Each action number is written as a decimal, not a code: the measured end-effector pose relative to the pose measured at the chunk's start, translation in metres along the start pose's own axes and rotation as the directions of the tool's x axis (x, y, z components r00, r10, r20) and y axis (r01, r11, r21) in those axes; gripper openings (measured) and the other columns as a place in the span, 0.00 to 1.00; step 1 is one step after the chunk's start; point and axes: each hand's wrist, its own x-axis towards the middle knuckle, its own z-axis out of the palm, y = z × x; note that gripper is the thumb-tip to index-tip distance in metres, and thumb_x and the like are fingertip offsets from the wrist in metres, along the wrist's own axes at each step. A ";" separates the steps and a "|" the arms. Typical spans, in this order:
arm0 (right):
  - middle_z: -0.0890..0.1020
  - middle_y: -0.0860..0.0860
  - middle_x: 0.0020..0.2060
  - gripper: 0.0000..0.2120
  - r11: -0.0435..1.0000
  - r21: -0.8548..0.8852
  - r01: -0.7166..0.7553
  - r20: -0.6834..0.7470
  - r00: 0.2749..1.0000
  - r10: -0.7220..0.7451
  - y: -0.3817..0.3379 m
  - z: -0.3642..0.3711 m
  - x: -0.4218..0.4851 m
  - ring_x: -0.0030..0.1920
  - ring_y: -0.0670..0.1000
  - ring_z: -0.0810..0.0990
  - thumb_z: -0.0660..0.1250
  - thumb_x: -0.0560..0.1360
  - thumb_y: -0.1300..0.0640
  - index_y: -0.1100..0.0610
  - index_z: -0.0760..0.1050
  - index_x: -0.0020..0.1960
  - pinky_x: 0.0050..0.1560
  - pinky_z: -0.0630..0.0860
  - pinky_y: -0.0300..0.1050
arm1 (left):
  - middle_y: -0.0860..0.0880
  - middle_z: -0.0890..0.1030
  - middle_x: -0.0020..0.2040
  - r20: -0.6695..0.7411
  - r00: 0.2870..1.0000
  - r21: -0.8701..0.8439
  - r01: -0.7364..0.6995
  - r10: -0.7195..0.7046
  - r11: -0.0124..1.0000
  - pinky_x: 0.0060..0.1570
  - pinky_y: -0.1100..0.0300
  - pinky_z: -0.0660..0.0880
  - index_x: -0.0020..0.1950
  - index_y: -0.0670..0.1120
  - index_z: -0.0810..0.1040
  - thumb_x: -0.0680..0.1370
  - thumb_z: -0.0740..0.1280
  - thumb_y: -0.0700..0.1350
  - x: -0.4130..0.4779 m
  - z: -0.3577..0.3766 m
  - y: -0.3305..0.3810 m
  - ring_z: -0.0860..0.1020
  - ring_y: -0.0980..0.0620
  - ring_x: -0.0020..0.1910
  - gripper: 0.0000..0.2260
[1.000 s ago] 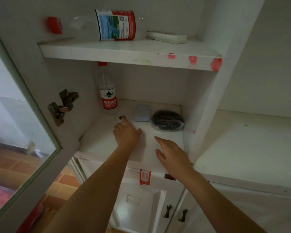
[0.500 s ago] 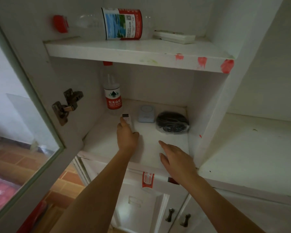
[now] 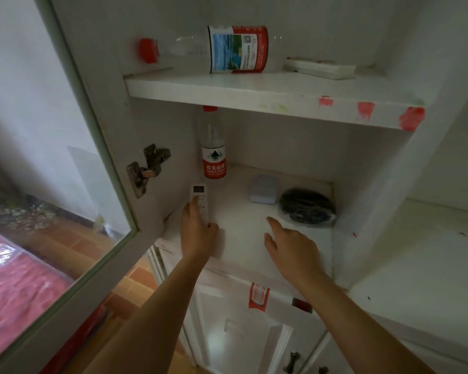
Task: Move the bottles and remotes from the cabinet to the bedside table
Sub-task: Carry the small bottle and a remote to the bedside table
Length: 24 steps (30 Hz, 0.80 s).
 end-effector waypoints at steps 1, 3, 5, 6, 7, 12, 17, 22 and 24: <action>0.81 0.55 0.49 0.22 1.000 0.014 0.003 -0.009 1.000 -0.003 -0.002 0.000 0.006 0.46 0.54 0.79 0.52 0.80 0.50 0.52 0.57 0.72 0.40 0.71 0.45 | 0.44 0.64 0.70 -0.012 1.000 -0.005 0.001 -0.001 1.000 0.64 0.48 0.67 0.72 0.47 0.57 0.71 0.66 0.35 0.000 0.000 -0.001 0.66 0.43 0.66 0.32; 0.80 0.56 0.53 0.22 0.997 0.072 0.010 -0.021 1.000 -0.008 -0.006 0.002 0.019 0.51 0.55 0.79 0.53 0.79 0.49 0.52 0.59 0.71 0.45 0.74 0.47 | 0.43 0.64 0.70 -0.033 0.999 0.007 -0.001 0.001 1.000 0.65 0.48 0.66 0.72 0.47 0.58 0.71 0.66 0.35 0.000 -0.001 -0.003 0.65 0.43 0.67 0.31; 0.79 0.57 0.58 0.22 0.986 0.168 0.007 -0.004 1.000 -0.007 -0.010 0.007 0.034 0.56 0.56 0.77 0.56 0.78 0.50 0.53 0.61 0.71 0.52 0.76 0.49 | 0.43 0.64 0.70 -0.042 0.999 0.018 0.002 -0.002 1.000 0.65 0.48 0.66 0.72 0.46 0.57 0.72 0.65 0.36 0.001 -0.001 -0.004 0.65 0.42 0.67 0.31; 0.78 0.56 0.60 0.22 0.973 0.229 0.000 0.012 1.000 -0.003 -0.012 0.009 0.043 0.57 0.56 0.77 0.57 0.78 0.50 0.53 0.62 0.70 0.55 0.75 0.50 | 0.43 0.64 0.70 -0.044 0.999 0.024 0.004 -0.002 1.000 0.64 0.49 0.66 0.72 0.46 0.58 0.72 0.65 0.36 0.002 -0.001 -0.004 0.66 0.42 0.67 0.31; 0.77 0.56 0.61 0.21 0.956 0.293 -0.012 0.028 1.000 0.003 -0.015 0.012 0.052 0.59 0.56 0.76 0.58 0.78 0.51 0.54 0.63 0.69 0.56 0.74 0.51 | 0.42 0.65 0.69 -0.046 0.999 0.033 0.004 -0.002 0.999 0.64 0.50 0.65 0.72 0.45 0.58 0.72 0.65 0.36 0.002 0.000 -0.005 0.66 0.42 0.66 0.30; 0.75 0.57 0.62 0.21 0.800 0.587 -0.123 0.122 0.991 0.063 -0.028 0.022 0.099 0.60 0.56 0.74 0.64 0.75 0.56 0.58 0.66 0.67 0.58 0.71 0.46 | 0.40 0.66 0.68 -0.047 0.999 0.083 -0.005 0.009 0.997 0.63 0.50 0.66 0.71 0.43 0.59 0.72 0.65 0.37 0.006 0.001 -0.007 0.67 0.41 0.65 0.29; 0.70 0.56 0.66 0.24 0.697 0.692 -0.189 0.181 0.980 0.086 -0.037 0.030 0.138 0.61 0.55 0.72 0.64 0.75 0.58 0.58 0.62 0.69 0.55 0.70 0.44 | 0.40 0.69 0.66 -0.022 0.999 0.143 -0.046 0.050 0.989 0.60 0.52 0.68 0.70 0.43 0.60 0.72 0.65 0.38 0.013 0.002 -0.009 0.69 0.41 0.63 0.28; 0.69 0.55 0.68 0.26 0.645 0.734 -0.213 0.207 0.975 0.087 -0.049 0.036 0.163 0.64 0.55 0.71 0.65 0.74 0.58 0.57 0.60 0.70 0.56 0.69 0.42 | 0.41 0.70 0.66 -0.058 0.997 0.173 -0.044 0.054 0.984 0.57 0.54 0.70 0.70 0.43 0.61 0.72 0.63 0.39 0.014 0.003 -0.009 0.70 0.42 0.62 0.27; 0.70 0.56 0.67 0.25 0.624 0.752 -0.210 0.201 0.976 0.086 -0.054 0.037 0.170 0.64 0.56 0.71 0.65 0.74 0.60 0.58 0.62 0.69 0.56 0.69 0.43 | 0.41 0.70 0.65 -0.071 0.996 0.175 -0.042 0.055 0.984 0.56 0.54 0.70 0.70 0.44 0.61 0.72 0.63 0.39 0.015 0.004 -0.011 0.71 0.43 0.61 0.27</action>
